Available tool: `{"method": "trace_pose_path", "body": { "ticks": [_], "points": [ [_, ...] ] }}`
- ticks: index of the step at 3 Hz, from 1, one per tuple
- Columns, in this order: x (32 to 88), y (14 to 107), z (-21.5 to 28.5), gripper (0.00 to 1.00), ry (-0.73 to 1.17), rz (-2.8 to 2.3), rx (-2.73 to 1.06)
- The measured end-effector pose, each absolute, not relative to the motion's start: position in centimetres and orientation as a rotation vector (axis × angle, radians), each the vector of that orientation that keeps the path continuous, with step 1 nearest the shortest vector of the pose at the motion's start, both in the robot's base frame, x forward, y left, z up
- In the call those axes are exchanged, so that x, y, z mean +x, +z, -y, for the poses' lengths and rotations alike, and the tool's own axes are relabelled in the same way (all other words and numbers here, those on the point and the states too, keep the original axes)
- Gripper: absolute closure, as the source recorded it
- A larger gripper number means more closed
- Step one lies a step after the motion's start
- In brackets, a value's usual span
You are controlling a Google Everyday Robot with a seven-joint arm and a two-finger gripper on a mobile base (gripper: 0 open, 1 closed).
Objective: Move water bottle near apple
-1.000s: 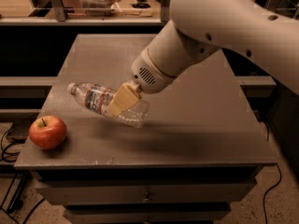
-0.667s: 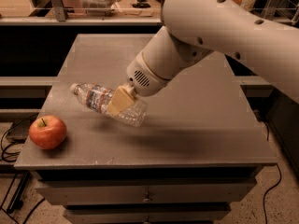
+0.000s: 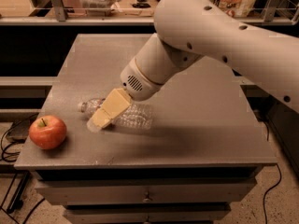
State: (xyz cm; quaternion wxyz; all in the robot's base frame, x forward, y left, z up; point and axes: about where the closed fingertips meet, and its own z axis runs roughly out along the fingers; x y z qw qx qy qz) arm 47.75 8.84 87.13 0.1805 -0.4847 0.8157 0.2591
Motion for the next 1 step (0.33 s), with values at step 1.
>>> {"method": "trace_pose_path", "body": {
  "ticks": [1],
  "points": [
    [47.74,87.14,-8.84,0.0,0.732,-2.304,-1.369]
  ]
}}
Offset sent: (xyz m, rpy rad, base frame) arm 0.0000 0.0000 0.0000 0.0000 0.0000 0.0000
